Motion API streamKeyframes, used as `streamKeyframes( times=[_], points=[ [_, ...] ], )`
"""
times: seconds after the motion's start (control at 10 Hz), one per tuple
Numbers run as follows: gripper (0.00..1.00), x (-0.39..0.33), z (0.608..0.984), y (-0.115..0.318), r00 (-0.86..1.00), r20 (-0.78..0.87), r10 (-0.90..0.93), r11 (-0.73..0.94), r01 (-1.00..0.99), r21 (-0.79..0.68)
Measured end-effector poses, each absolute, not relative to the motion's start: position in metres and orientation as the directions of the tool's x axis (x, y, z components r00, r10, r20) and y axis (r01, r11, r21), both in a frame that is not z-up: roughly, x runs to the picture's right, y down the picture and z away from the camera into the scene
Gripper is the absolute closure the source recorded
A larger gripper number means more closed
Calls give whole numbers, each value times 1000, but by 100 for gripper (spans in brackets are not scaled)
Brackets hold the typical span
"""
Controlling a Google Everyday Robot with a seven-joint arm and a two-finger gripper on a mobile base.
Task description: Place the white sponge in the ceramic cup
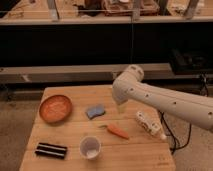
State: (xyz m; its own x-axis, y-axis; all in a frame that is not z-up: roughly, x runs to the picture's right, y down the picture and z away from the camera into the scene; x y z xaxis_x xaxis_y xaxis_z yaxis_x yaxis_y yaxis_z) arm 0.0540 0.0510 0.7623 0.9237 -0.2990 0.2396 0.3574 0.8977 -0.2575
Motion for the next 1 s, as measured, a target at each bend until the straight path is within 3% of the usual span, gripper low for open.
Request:
streamKeyframes(
  times=[1.0],
  points=[
    [20, 13, 801, 56, 865, 338, -371, 850, 462, -252]
  ],
)
